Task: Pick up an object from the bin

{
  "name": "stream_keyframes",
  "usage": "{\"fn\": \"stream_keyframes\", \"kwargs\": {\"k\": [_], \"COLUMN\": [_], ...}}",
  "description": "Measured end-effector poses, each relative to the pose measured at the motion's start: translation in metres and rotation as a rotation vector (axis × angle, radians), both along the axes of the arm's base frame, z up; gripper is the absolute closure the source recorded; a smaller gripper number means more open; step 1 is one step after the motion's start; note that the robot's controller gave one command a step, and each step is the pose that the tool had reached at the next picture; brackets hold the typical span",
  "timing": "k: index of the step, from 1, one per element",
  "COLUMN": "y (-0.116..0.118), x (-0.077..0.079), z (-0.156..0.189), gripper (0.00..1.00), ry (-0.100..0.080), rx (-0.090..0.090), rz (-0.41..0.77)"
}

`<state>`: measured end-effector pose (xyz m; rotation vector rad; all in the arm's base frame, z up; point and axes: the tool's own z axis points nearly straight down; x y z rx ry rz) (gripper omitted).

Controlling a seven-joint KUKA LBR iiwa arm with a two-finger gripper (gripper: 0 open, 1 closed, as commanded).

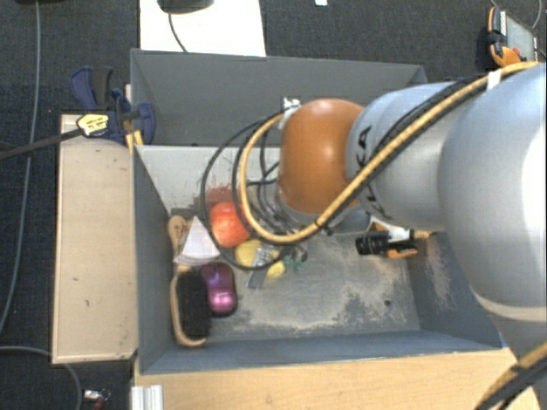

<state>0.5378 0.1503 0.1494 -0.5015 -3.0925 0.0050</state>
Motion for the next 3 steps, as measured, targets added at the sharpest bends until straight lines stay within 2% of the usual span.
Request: {"fn": "stream_keyframes", "kwargs": {"k": [1,2,3], "y": [0.035,0.017,0.052], "x": [0.017,0.028,0.047], "z": [-0.002,0.074,-0.021], "gripper": [0.00,0.00,0.00], "ry": [-0.019,-0.010,-0.016], "rx": [0.005,0.001,0.006], "rz": [0.472,0.071,0.310]}}
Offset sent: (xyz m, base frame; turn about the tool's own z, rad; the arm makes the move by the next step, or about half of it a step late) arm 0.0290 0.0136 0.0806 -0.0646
